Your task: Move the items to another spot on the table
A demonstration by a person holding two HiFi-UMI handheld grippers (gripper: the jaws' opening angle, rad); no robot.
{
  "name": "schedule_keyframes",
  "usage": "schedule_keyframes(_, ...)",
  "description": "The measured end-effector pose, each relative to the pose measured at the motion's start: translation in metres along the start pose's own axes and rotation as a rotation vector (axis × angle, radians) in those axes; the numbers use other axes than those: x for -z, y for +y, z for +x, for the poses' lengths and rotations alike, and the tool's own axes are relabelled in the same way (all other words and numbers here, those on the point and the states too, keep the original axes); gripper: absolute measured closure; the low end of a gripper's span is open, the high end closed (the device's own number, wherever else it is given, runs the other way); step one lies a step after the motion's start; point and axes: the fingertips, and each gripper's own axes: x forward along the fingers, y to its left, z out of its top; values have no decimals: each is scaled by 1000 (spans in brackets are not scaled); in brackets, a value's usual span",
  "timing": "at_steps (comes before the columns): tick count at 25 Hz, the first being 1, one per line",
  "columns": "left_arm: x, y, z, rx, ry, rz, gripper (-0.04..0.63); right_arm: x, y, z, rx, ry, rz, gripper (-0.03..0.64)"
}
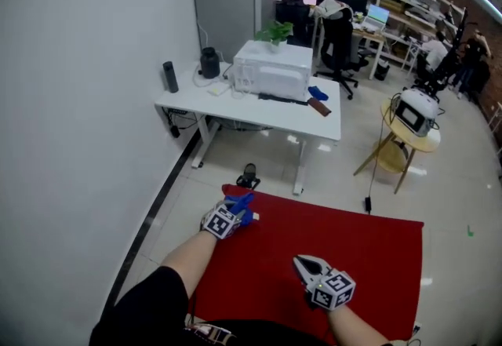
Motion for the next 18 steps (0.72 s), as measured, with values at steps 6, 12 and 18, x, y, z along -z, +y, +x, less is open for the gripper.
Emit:
schedule_keyframes(6,36,32,30,-47,44,-18,497,9,-1,24,27,-4,20,624)
schedule_keyframes(12,52,58,53,-103,50,-19,491,25,-7,18,85,21,46,624)
schedule_keyframes(18,46,69,73,-109,15,-82,459,36,-18,2,127,45,69,624)
